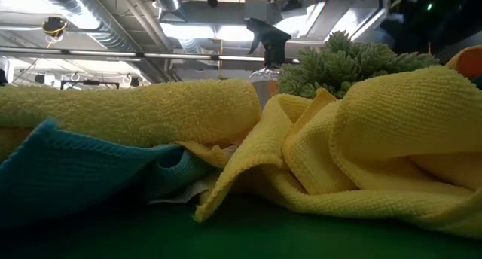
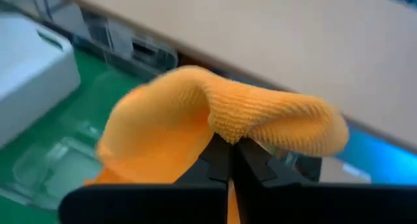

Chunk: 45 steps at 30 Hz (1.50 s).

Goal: Sort microfiber towel by color & place in baskets
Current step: Put the left orange microfiber towel into the right transparent bin

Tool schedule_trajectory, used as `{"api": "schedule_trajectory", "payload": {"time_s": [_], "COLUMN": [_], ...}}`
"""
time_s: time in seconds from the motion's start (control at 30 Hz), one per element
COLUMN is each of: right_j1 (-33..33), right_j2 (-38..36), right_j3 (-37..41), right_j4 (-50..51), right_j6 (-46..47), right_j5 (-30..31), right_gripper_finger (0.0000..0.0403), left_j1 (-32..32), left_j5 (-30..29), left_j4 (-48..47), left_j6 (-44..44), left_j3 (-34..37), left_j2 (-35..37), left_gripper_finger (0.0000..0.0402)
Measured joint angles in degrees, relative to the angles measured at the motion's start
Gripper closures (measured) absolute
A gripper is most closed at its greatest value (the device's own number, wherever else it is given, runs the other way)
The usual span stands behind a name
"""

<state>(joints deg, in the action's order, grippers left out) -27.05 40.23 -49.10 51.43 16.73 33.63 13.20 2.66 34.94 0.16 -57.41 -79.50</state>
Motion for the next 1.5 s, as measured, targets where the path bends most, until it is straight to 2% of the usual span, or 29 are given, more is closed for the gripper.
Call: {"api": "schedule_trajectory", "payload": {"time_s": [0.3,0.57,0.77,0.93,1.3,1.5], "right_j1": [0.0,0.0,0.1,0.0,0.0,0.0], "right_j2": [5.0,13.9,21.8,26.2,25.2,25.1], "right_j3": [12.1,15.4,15.5,15.2,12.1,5.4], "right_j4": [-8.2,-8.9,-9.8,-10.9,-8.2,0.8], "right_j6": [5.1,7.7,7.6,7.6,4.8,1.7], "right_j5": [-5.8,-6.3,-7.5,-12.8,-13.8,-13.7], "right_gripper_finger": [0.0401,0.0401,0.0401,0.0399,0.0396,0.0396], "left_j1": [0.0,0.0,0.0,0.0,0.0,0.0], "left_j5": [0.0,0.0,0.0,0.0,0.0,0.0], "left_j4": [0.1,0.1,0.1,0.1,-0.9,-0.9], "left_j6": [0.0,0.0,0.0,0.0,0.0,0.0], "left_j3": [0.0,0.0,0.0,0.0,0.0,0.0], "left_j2": [0.0,0.0,0.0,0.0,0.0,0.0], "left_gripper_finger": [0.0294,0.0294,0.0294,0.0294,0.0294,0.0294]}}
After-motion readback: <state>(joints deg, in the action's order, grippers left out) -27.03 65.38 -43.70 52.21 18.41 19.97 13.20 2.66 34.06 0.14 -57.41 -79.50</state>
